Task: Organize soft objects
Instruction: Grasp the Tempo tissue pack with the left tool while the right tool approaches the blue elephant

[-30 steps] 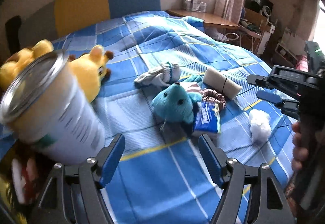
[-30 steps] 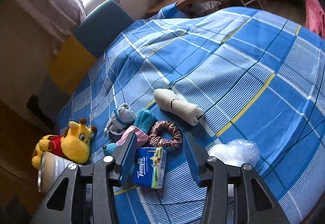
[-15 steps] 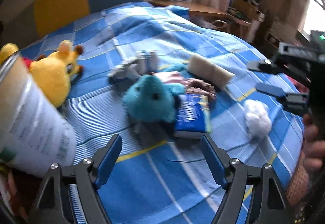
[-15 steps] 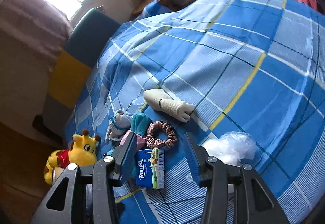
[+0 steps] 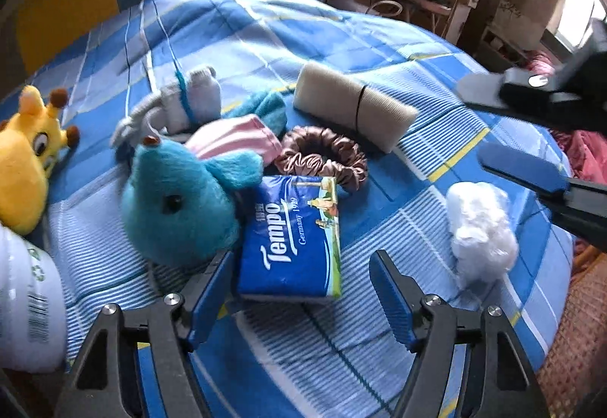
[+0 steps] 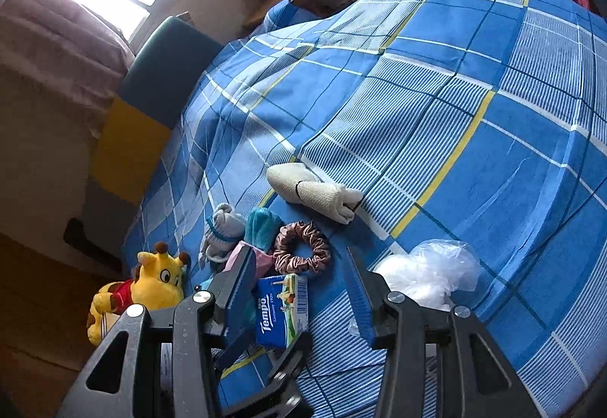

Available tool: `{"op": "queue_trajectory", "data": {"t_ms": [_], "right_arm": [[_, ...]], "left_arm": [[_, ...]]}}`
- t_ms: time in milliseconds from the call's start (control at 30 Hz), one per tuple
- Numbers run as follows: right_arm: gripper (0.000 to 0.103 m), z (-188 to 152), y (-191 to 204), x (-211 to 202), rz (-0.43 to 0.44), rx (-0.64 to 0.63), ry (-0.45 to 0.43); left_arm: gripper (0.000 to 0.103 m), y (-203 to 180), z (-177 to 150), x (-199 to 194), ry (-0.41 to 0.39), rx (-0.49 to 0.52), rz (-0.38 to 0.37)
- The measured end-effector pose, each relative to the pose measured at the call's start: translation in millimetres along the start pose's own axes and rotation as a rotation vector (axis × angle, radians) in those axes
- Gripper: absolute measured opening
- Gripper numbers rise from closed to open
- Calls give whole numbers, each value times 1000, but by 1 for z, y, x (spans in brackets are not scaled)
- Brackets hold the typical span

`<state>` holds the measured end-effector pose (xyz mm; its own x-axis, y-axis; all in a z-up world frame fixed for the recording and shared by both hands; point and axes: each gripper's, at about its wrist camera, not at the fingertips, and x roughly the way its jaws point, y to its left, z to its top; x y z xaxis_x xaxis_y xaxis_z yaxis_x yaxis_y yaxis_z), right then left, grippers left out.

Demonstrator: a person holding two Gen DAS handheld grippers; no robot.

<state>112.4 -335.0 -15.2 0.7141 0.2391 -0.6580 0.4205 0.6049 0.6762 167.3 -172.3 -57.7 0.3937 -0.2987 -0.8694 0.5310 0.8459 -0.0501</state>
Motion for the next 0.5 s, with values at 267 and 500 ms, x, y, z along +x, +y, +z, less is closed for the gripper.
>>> {"op": "queue_trajectory", "data": {"t_ms": [267, 500], "right_arm": [[47, 2, -5, 0, -23, 4, -17], [47, -5, 6, 12, -20, -60, 44]], "left_arm": [[52, 22, -26, -29, -55, -74, -20], [52, 50, -101, -96, -141, -127, 95]]}}
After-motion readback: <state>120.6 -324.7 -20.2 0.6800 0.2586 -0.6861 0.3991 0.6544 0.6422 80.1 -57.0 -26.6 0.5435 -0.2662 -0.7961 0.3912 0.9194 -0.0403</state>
